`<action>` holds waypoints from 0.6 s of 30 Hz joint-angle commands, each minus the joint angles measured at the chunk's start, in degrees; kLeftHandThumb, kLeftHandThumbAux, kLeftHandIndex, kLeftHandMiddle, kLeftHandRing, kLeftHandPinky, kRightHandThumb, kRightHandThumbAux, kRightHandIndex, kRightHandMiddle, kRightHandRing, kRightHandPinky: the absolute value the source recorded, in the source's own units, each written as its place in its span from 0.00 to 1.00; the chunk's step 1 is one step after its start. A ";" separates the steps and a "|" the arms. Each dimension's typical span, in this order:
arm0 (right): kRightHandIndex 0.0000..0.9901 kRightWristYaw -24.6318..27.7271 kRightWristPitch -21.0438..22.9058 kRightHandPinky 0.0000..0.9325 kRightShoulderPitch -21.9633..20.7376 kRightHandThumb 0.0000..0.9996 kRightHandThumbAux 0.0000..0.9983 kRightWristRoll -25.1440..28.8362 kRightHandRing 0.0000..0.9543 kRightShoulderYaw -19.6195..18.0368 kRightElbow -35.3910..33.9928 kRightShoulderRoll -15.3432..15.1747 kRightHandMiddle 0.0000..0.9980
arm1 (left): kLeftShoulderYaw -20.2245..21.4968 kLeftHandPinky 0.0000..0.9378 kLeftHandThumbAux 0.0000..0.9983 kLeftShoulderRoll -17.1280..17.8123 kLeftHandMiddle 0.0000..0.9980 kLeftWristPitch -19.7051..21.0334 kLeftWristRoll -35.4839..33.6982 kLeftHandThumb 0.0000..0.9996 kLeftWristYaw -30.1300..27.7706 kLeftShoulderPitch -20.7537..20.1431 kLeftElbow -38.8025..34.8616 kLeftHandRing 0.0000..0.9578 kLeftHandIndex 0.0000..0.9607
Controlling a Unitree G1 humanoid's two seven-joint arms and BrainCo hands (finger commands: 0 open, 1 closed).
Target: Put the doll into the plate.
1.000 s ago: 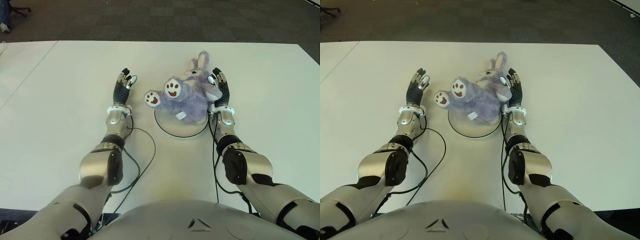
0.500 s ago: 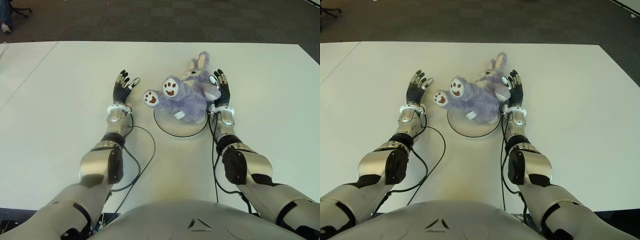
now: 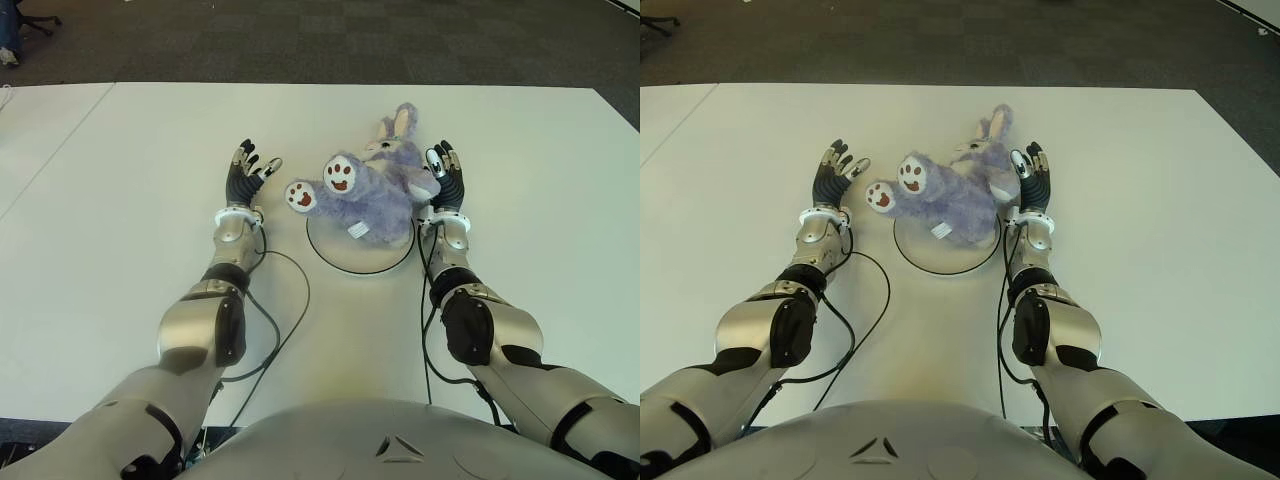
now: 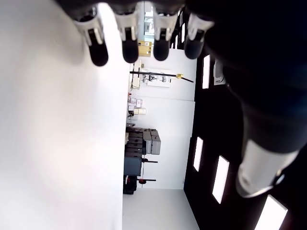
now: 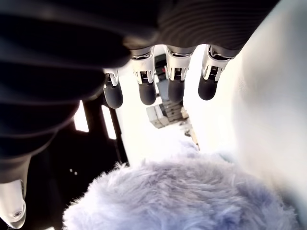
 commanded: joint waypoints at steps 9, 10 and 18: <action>0.12 -0.68 7.09 0.04 8.70 0.00 0.62 1.57 0.06 -1.45 5.16 3.59 0.10 | -0.85 0.14 0.75 -1.35 0.08 6.38 1.11 0.00 1.56 7.23 4.73 0.09 0.04; 0.12 -0.71 7.08 0.04 8.70 0.00 0.62 1.55 0.06 -1.43 5.15 3.62 0.10 | -0.84 0.14 0.75 -1.33 0.08 6.39 1.13 0.00 1.56 7.23 4.73 0.09 0.04; 0.13 -0.97 7.44 0.05 8.61 0.00 0.62 1.63 0.07 -1.52 5.18 3.70 0.10 | -1.02 0.14 0.75 -1.16 0.09 6.71 1.36 0.00 1.63 7.19 4.73 0.10 0.04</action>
